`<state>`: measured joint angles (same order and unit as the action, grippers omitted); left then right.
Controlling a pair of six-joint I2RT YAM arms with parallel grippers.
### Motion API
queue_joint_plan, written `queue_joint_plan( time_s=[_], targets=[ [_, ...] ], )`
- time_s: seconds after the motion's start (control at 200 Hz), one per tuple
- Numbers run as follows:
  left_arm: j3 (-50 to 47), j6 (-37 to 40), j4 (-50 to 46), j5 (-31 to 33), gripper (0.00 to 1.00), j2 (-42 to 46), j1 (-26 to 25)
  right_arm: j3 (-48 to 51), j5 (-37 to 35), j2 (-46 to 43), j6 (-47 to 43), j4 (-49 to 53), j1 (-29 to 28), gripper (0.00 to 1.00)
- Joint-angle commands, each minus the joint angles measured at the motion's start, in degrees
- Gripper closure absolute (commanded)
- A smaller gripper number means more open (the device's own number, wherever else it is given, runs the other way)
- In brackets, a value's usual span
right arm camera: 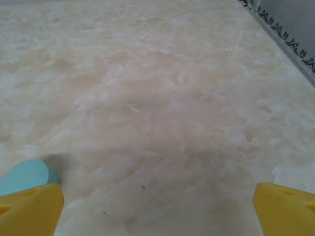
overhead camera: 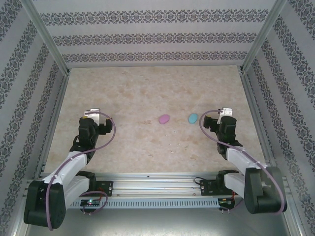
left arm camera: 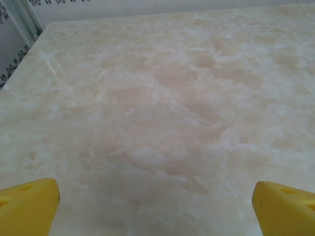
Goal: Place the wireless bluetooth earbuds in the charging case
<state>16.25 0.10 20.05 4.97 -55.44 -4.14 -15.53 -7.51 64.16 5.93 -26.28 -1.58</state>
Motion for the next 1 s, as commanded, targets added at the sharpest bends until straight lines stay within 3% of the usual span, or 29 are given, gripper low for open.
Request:
queue_joint_plan(
  time_s=[0.0, 0.235, 0.375, 0.465, 0.505, 0.6, 0.704, 0.994],
  targets=[
    [-2.32, 0.83, 14.35, -0.95, 0.00, -3.92, 1.17, -0.03, 2.58, 3.03, -2.08, -12.08, 0.88, 0.02],
    [-3.73, 1.08, 35.88, -5.70, 0.00, -19.99, 1.34, -1.95, 7.20, 14.06, -3.87, -24.70, 1.56, 0.02],
    [-1.80, 3.28, 41.68, -5.93, 0.00, -28.33, 1.50, -3.02, 9.59, 23.27, -4.39, -32.26, 1.50, 0.02],
    [-1.58, 3.81, 47.07, -6.38, 0.00, -35.07, 1.52, -6.70, 5.37, 21.76, -3.06, -23.38, 1.58, 0.02],
    [-1.50, 3.88, 50.73, -5.73, 0.00, -37.23, 1.51, -6.24, 5.25, 22.48, -3.27, -25.77, 1.50, 0.02],
    [2.16, 1.71, 39.20, -2.05, 0.00, -34.79, 1.72, -6.35, 5.05, 22.25, -3.82, -24.95, 1.15, 0.02],
    [6.58, 0.19, 31.40, -4.31, 0.00, -34.98, 3.53, -6.49, 5.72, 22.39, -4.19, -25.06, 0.97, 0.02],
    [5.86, 0.89, 33.49, -7.23, 0.00, -35.29, 4.06, -6.62, 5.76, 22.32, -4.22, -24.79, 0.93, 0.02]
  ],
)
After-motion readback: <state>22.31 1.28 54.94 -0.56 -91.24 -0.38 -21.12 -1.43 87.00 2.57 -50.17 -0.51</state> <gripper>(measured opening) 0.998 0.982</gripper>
